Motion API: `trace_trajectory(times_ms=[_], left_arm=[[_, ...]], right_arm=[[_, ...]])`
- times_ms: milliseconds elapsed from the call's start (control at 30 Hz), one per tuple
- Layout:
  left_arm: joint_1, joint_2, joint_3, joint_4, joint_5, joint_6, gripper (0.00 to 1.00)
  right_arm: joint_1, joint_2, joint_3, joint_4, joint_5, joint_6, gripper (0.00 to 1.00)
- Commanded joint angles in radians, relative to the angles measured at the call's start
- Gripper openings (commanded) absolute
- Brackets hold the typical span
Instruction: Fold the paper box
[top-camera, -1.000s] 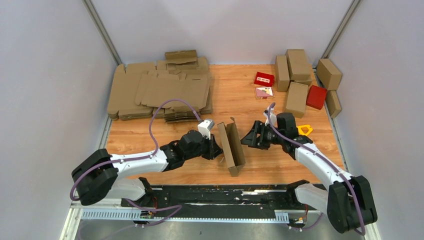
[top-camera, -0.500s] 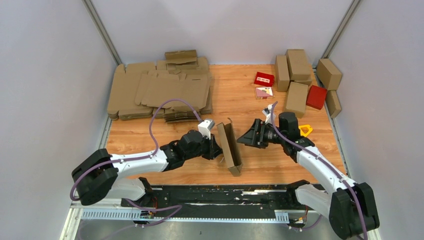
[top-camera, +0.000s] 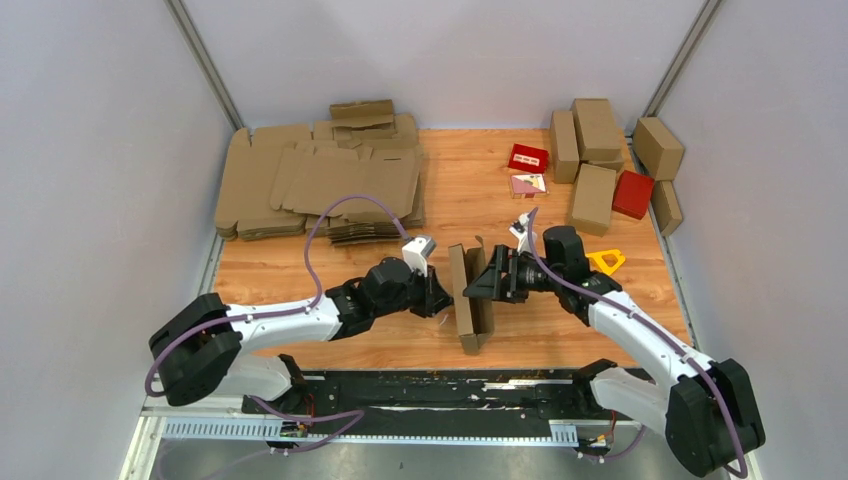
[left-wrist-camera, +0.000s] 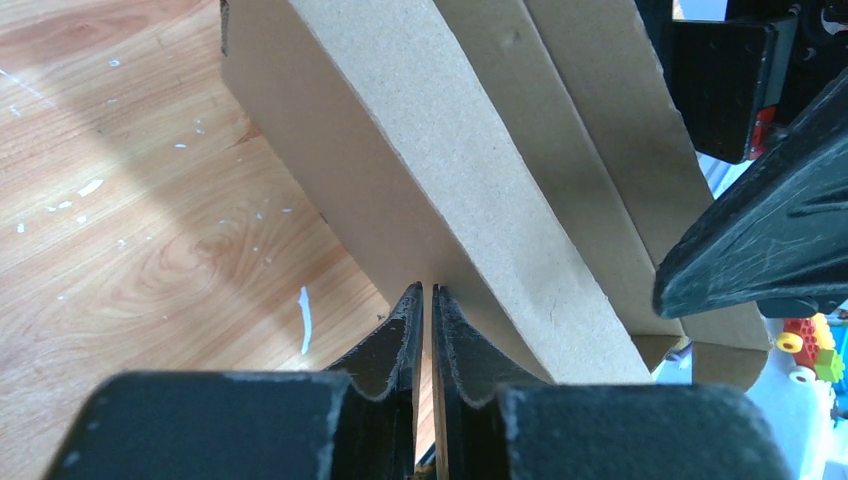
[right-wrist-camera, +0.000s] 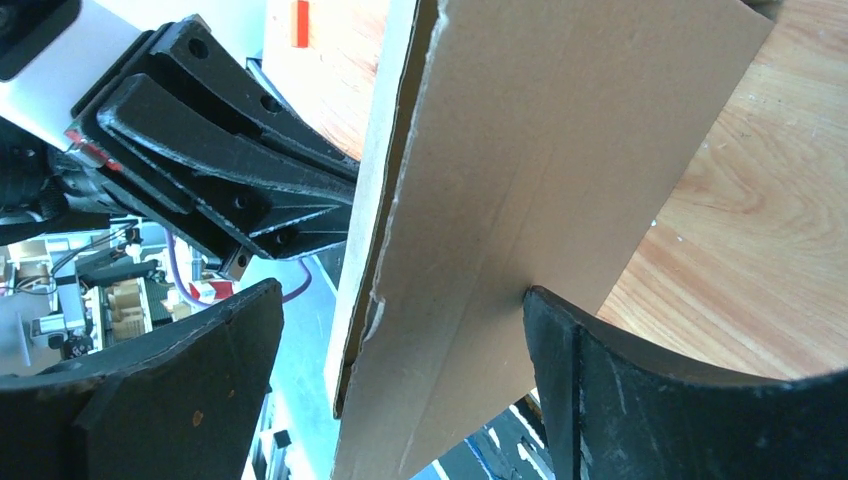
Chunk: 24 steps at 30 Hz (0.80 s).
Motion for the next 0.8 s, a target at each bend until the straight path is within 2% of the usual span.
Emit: trace_trajectory(times_ms=[0, 200, 767], left_arm=[[-0.025, 0.026, 0.064, 0.052, 0.004, -0.013, 0.14], [-0.048, 0.059, 0.092, 0.07, -0.004, -0.016, 0.13], [-0.06, 0.061, 0.107, 0.063, -0.031, -0.006, 0.13]], right_arm=[[0.023, 0.006, 0.058, -0.043, 0.042, -0.059, 0.92], [0.024, -0.018, 0.088, -0.151, 0.105, -0.116, 0.92], [0.021, -0.056, 0.145, -0.359, 0.249, -0.267, 0.81]])
